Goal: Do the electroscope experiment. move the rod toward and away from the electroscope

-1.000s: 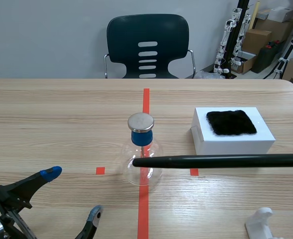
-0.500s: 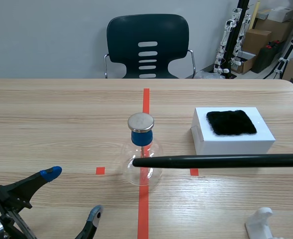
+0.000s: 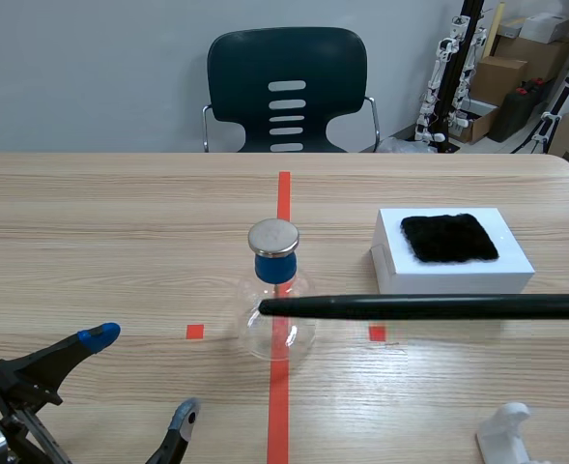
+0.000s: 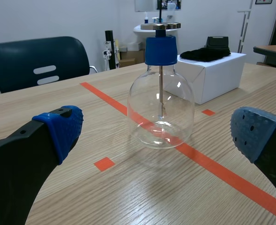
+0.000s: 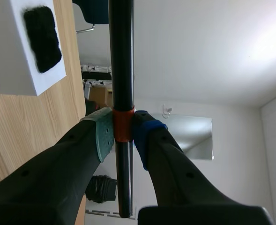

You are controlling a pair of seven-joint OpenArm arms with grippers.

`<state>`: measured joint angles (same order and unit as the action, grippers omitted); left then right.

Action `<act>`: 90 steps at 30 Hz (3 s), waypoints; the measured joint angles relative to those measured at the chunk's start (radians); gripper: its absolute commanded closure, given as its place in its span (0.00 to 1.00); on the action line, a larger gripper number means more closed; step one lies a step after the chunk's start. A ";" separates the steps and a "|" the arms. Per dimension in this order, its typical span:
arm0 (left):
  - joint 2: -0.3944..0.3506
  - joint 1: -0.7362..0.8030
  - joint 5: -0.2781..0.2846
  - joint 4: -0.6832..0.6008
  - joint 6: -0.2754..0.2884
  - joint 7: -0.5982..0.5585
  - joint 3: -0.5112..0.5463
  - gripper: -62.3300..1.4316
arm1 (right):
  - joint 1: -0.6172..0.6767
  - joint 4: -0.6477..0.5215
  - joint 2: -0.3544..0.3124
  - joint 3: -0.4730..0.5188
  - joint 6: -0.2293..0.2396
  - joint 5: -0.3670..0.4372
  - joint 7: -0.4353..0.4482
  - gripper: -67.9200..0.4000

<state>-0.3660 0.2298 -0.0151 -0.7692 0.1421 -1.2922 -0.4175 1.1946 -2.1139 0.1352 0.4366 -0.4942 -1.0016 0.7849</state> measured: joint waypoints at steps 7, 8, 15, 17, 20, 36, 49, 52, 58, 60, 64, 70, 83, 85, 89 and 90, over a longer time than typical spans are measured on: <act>0.000 0.000 0.000 0.000 0.000 0.000 0.000 0.00 | 0.000 0.000 0.000 0.000 0.000 0.000 -0.024 0.98; 0.000 0.000 0.000 0.000 0.000 0.000 0.000 0.00 | 0.000 0.000 0.000 0.000 0.000 0.000 -0.028 0.98; 0.000 0.000 0.000 0.000 0.000 0.000 0.000 0.00 | 0.000 -0.078 -0.111 0.000 0.001 0.031 -0.195 0.98; 0.000 0.000 0.000 0.000 0.000 0.000 0.000 0.00 | -0.017 -0.101 -0.173 0.000 0.001 0.031 -0.246 0.98; 0.000 0.000 0.000 0.000 0.000 0.000 0.000 0.00 | -0.081 -0.105 -0.275 0.000 0.026 0.030 -0.331 0.98; 0.000 0.000 0.000 0.000 0.000 0.000 0.000 0.00 | -0.385 -0.097 -0.760 -0.100 0.196 0.037 -0.690 0.98; 0.000 0.000 0.000 0.000 0.000 0.000 0.000 0.00 | -0.624 0.060 -0.811 -0.397 0.196 -0.198 -0.743 0.98; 0.000 0.000 0.000 0.000 0.000 0.000 0.000 0.00 | -0.675 0.114 -0.811 -0.464 0.196 -0.248 -0.769 0.98; 0.000 0.000 0.000 0.000 0.000 0.000 0.000 0.00 | -0.746 0.206 -0.806 -0.545 0.196 -0.298 -0.776 0.98; 0.000 0.000 0.000 0.000 0.000 0.000 0.000 0.00 | -0.761 0.229 -0.806 -0.562 0.196 -0.311 -0.777 0.98; 0.000 0.000 0.000 0.000 0.000 0.000 0.000 0.00 | -0.781 0.261 -0.805 -0.592 0.196 -0.320 -0.779 0.98; 0.000 0.000 0.000 0.000 0.000 0.000 0.000 0.00 | -0.784 0.280 -0.805 -0.611 0.204 -0.346 -0.771 0.98; 0.000 0.000 0.000 0.000 0.000 0.000 0.000 0.00 | -0.784 0.280 -0.805 -0.622 0.222 -0.360 -0.776 0.98; 0.000 0.000 0.000 0.000 0.000 0.000 0.000 0.00 | -0.784 0.280 -0.805 -0.622 0.222 -0.360 -0.776 0.98; 0.000 0.000 0.000 0.000 0.000 0.000 0.000 0.00 | -0.784 0.280 -0.805 -0.622 0.222 -0.360 -0.776 0.98; 0.000 0.000 0.000 0.000 0.000 0.000 0.000 0.00 | -0.784 0.280 -0.805 -0.622 0.222 -0.359 -0.776 0.98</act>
<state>-0.3660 0.2298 -0.0151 -0.7692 0.1417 -1.2926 -0.4175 0.4110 -1.8343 -0.6701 -0.1852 -0.2718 -1.3609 0.0090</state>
